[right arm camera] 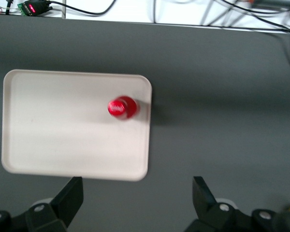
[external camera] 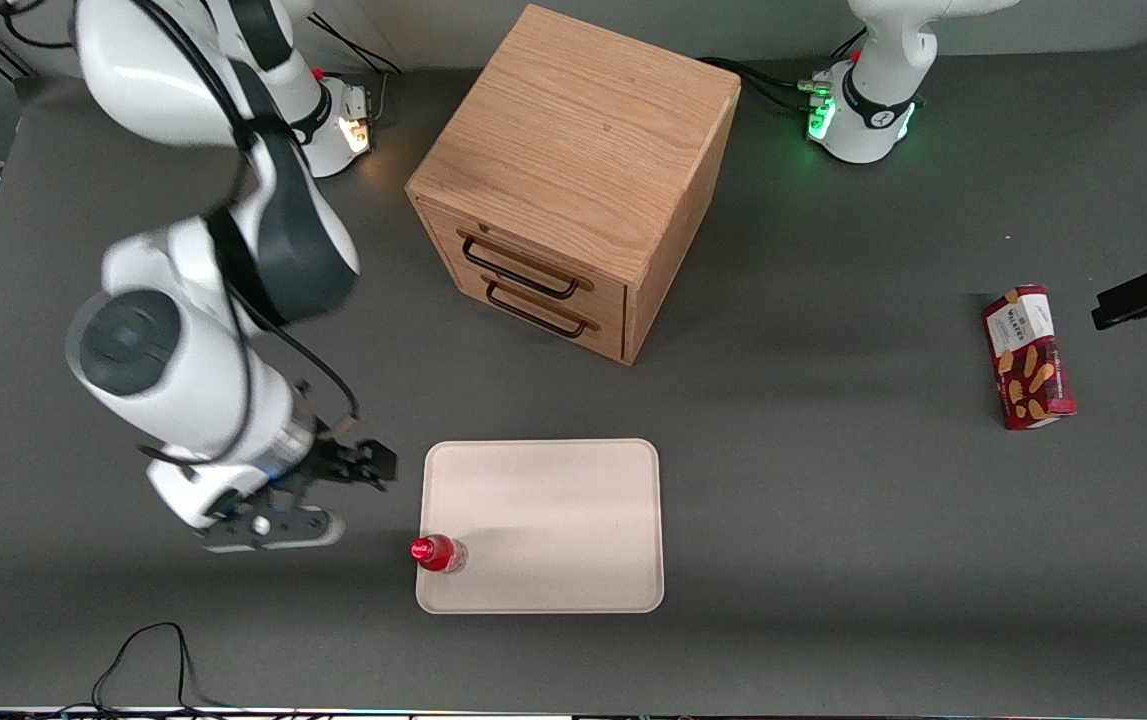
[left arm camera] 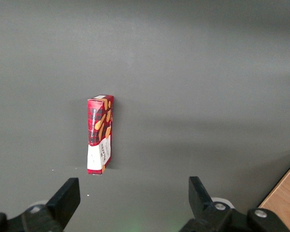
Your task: Place coke bottle on tray
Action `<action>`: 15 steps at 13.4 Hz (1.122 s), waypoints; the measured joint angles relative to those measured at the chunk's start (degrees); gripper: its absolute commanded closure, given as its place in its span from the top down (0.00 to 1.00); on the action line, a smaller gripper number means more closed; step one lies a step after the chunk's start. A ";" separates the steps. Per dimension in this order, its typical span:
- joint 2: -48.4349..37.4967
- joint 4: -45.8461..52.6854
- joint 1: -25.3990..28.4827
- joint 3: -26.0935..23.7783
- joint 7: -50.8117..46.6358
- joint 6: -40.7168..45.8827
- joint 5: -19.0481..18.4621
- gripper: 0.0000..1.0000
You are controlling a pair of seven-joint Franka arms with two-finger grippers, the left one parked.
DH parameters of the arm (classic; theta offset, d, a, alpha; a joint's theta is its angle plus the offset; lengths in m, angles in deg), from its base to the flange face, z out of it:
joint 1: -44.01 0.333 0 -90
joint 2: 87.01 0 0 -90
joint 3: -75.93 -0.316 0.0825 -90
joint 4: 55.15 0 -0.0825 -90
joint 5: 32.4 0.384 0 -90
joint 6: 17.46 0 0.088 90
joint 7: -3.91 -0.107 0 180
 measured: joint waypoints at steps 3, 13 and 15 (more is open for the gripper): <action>-12.11 -9.40 -3.11 -0.04 0.16 1.85 -0.04 1.00; -40.03 -40.64 -14.11 -0.12 15.09 0.76 -0.10 1.00; -40.45 -41.42 -14.70 1.40 17.43 0.49 -0.10 1.00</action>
